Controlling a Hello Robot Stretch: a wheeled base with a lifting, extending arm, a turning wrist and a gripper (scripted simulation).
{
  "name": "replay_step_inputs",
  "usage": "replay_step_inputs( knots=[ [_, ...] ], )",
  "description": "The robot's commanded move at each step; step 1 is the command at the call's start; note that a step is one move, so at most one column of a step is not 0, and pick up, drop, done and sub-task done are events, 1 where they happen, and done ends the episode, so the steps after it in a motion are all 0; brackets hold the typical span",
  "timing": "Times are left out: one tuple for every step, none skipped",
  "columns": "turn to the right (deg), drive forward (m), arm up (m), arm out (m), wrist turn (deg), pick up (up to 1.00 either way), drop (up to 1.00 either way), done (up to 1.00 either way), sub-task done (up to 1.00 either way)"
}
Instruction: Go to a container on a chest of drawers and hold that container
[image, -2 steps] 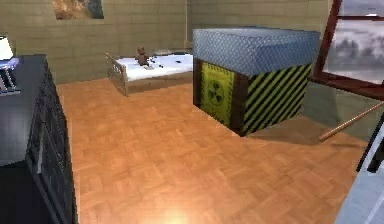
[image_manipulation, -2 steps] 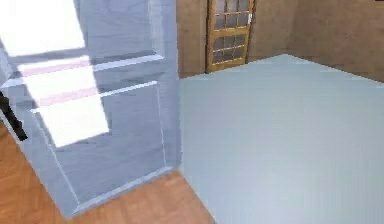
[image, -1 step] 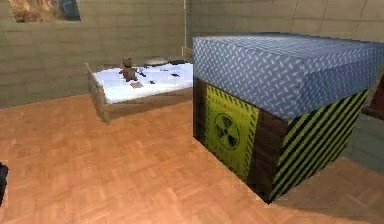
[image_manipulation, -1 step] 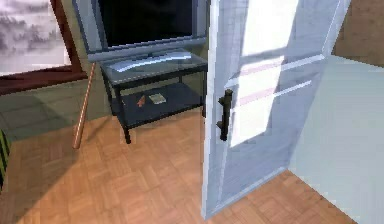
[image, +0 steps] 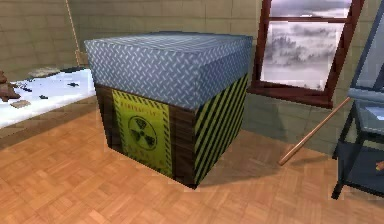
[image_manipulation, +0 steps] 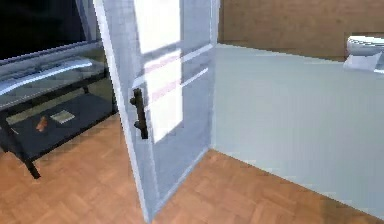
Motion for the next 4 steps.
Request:
replay_step_inputs(
  knots=[
    [0.0,0.05,0.0,0.0,0.0,0.0,0.0,0.0,0.0],
    [-45.0,0.0,0.0,0.0,0.0,0.0,0.0,0.0,0.0],
    [-15.0,0.0,0.0,0.0,0.0,0.0,0.0,0.0,0.0],
    [0.0,1.0,0.0,0.0,0.0,0.0,0.0,0.0,0.0]
  ],
)
